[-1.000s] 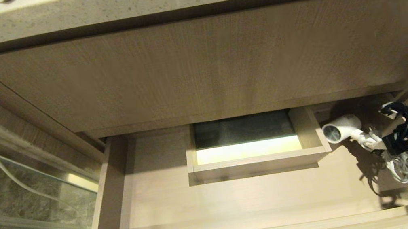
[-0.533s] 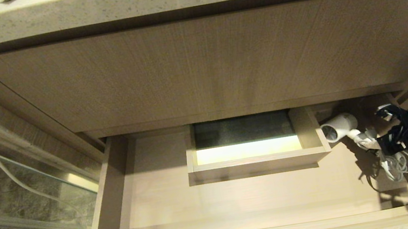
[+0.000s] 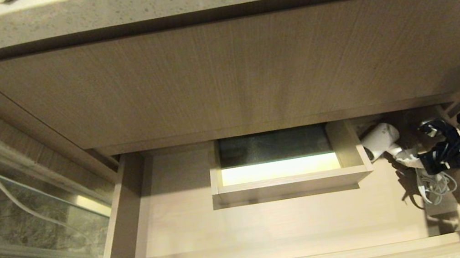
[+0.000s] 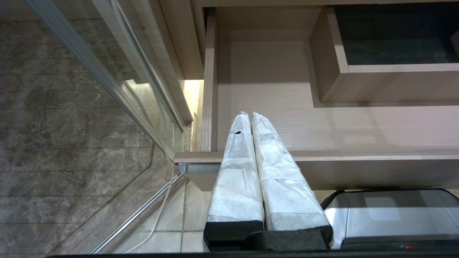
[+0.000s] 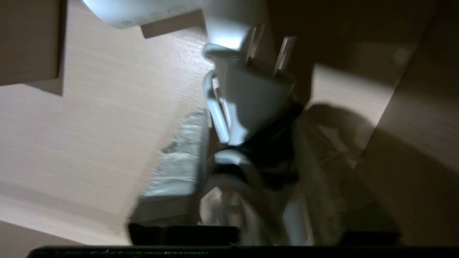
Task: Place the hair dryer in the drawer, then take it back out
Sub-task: Put it into the drawer
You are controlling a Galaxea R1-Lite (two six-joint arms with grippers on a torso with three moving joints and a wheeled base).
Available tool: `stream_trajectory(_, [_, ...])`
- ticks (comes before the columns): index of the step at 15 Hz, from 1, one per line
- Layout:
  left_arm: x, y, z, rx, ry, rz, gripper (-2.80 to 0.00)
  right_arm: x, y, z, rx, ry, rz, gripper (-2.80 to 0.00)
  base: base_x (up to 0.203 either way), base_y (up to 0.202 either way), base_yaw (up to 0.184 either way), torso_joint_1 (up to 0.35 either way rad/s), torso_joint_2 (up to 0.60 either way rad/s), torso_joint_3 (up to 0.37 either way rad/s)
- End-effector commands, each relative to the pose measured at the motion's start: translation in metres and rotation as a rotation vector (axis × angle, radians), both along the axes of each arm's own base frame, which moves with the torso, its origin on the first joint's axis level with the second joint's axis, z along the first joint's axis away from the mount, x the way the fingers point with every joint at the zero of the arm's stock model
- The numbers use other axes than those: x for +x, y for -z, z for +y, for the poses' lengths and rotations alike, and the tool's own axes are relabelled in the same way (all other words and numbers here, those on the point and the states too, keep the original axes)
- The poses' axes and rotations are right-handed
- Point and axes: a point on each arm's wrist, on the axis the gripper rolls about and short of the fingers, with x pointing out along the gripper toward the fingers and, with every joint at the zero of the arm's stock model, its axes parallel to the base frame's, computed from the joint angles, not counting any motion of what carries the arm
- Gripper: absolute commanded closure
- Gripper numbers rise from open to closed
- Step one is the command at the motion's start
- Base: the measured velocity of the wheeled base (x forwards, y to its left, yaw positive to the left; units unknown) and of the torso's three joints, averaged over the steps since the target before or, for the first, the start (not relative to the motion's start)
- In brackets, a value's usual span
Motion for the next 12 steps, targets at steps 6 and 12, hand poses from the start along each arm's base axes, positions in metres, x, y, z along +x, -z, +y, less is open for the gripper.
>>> stream_trajectory(6, [0.000, 0.000, 0.000, 0.001, -0.002, 0.000, 0.00, -0.015, -0.053, 0.006, -0.037, 0.002, -0.087, -2.80, 0.000, 0.000, 0.000, 0.000, 0.00, 0.000])
stream_trajectory(12, [0.000, 0.000, 0.000, 0.001, 0.000, 0.000, 0.00, -0.091, -0.110, 0.037, 0.024, 0.023, 0.028, 0.00, 0.000, 0.000, 0.000, 0.000, 0.00, 0.000])
